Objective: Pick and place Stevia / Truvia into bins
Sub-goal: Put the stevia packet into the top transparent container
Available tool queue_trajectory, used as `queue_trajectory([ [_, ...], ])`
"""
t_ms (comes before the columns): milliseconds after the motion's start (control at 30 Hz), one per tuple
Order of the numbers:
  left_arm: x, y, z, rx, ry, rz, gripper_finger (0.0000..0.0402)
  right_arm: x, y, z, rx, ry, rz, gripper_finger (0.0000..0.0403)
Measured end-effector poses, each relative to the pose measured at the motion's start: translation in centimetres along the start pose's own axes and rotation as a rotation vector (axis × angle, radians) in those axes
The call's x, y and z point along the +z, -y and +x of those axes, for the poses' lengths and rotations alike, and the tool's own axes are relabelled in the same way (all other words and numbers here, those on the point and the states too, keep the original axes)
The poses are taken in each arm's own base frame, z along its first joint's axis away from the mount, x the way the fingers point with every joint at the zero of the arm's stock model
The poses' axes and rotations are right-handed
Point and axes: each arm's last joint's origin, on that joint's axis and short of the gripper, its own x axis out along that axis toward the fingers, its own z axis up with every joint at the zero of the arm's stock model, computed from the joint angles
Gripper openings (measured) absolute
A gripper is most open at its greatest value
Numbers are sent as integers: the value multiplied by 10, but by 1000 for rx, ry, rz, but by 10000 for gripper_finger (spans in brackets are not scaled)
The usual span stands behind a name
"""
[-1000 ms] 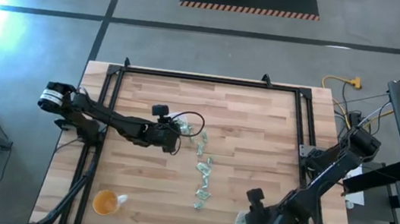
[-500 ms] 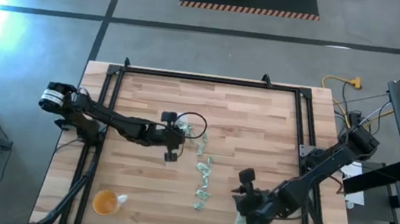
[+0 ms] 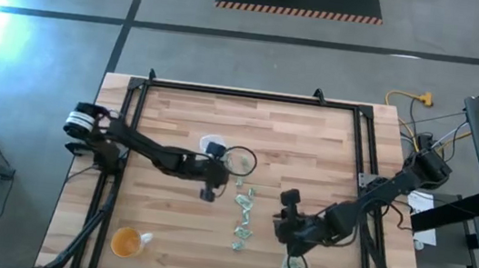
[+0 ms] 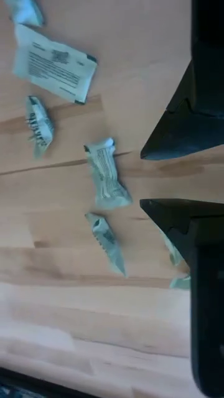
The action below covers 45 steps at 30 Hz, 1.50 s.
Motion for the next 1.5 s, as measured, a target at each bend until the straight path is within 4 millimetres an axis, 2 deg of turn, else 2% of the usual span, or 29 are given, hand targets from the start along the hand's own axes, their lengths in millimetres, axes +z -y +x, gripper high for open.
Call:
queue_trajectory([
  [133,8,0,9,20,-7,91,94,0,0,0,2,0,6,63],
  [300,20,-4,11,48,-70,160,94,0,0,0,2,0,13,65],
  [467,32,-18,7,37,-180,181,94,0,0,0,4,-1,17,64],
  [633,41,-28,12,16,-253,224,94,0,-1,0,30,-4,22,65],
  [767,38,-31,24,-19,-305,284,94,0,-1,0,31,-2,24,61],
  [967,34,-36,38,-37,-360,285,94,0,-1,0,32,0,26,59],
  [1500,25,-45,44,-116,-364,209,92,-1,-2,1,54,-2,31,57],
])
